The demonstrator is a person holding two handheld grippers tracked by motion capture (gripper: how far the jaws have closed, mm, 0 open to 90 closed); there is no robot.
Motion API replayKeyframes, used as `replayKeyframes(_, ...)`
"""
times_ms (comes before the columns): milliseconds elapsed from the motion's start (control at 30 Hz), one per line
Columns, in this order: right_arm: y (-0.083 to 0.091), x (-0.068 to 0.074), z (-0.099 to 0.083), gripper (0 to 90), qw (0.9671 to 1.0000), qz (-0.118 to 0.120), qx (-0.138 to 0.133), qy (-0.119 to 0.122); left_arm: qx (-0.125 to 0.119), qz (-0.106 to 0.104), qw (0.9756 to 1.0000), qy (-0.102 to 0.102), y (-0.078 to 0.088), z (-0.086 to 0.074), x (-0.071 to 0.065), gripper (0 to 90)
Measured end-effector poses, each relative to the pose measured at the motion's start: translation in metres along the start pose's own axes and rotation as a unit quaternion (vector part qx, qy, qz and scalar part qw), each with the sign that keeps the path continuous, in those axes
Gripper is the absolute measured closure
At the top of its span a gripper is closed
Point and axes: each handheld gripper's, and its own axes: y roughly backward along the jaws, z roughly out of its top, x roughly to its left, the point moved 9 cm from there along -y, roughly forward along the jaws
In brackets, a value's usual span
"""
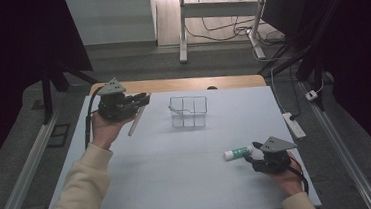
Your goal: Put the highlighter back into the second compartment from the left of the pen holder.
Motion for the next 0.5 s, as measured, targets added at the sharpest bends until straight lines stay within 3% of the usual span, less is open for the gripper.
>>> replayKeyframes(500,0.001,0.000,0.001,40.5,1.0000,0.001,-0.003,-0.004,-0.008,-0.013,0.9999,-0.008,-0.016,0.015,-0.011,78.8)
